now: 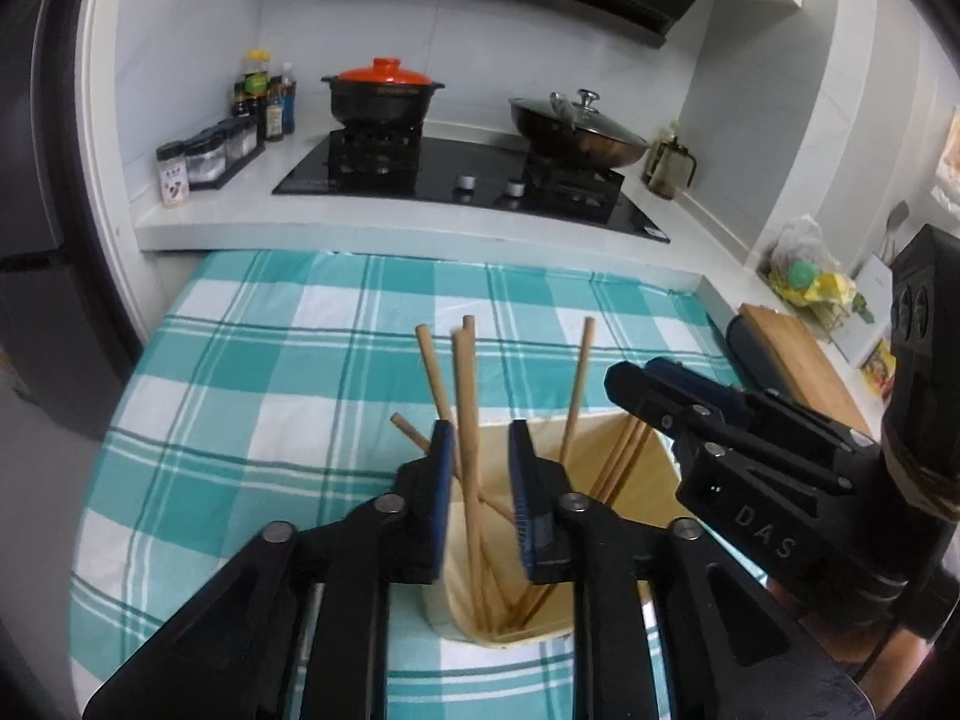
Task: Organize utensils
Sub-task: 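Lower the chopsticks into the cream holder and open both tools, then grasp a steel spoon handle with the right tool and pull it aside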
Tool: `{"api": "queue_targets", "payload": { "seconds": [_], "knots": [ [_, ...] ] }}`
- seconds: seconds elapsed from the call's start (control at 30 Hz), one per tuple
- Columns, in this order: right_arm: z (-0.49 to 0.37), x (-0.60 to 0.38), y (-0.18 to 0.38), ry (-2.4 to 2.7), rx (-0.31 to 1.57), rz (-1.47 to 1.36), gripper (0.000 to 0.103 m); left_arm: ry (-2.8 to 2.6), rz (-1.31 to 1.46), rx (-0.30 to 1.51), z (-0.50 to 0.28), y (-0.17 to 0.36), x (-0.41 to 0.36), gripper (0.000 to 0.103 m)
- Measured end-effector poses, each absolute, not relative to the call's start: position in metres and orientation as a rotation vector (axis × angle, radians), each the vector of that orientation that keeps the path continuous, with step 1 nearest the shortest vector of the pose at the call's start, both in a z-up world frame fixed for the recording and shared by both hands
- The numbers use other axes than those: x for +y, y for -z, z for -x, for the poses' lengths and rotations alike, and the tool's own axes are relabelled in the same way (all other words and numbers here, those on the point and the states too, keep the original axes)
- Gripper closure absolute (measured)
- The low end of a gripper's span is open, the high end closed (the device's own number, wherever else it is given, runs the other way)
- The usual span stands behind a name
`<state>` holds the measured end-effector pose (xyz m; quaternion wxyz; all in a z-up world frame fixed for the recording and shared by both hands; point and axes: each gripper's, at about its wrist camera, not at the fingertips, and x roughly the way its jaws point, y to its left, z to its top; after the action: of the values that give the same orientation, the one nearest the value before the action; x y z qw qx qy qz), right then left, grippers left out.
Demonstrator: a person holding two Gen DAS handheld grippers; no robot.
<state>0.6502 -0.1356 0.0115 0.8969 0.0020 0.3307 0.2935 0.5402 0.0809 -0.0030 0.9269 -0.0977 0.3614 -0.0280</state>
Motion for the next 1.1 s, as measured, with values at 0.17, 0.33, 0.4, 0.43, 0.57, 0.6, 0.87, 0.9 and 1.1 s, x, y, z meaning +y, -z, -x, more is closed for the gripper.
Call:
{"api": "queue_targets", "payload": {
  "seconds": [0.17,0.33,0.4,0.43,0.57,0.6,0.87,0.9,1.1],
  "knots": [
    [-0.622,-0.152,-0.042,-0.594,0.620,-0.007,0.052,0.064,0.157,0.676,-0.492,-0.024,0.101,0.031],
    [-0.563,-0.178,-0.082,-0.599,0.567,0.098,0.052,0.094,0.087,0.763,-0.424,-0.013,0.115,0.024],
    [-0.529,-0.192,-0.085,-0.601,0.563,0.158,0.052,0.103,0.057,0.806,-0.390,0.004,0.115,0.023],
    [-0.514,-0.198,-0.085,-0.602,0.568,0.188,0.052,0.105,0.051,0.828,-0.374,0.014,0.115,0.023],
    [-0.442,-0.224,-0.054,-0.597,0.607,0.312,0.052,0.137,0.073,0.910,-0.311,0.063,0.102,0.022],
    [-0.425,-0.231,-0.042,-0.591,0.615,0.326,0.052,0.147,0.085,0.919,-0.295,0.076,0.096,0.022],
    [-0.320,-0.272,0.087,-0.483,0.760,0.205,0.052,0.117,0.205,0.915,-0.219,0.141,0.052,0.022],
    [-0.312,-0.274,0.101,-0.470,0.780,0.173,0.052,0.108,0.196,0.911,-0.216,0.143,0.048,0.022],
    [-0.304,-0.273,0.134,-0.444,0.865,0.054,0.059,0.070,0.147,0.888,-0.212,0.142,0.043,0.022]
  ]
}}
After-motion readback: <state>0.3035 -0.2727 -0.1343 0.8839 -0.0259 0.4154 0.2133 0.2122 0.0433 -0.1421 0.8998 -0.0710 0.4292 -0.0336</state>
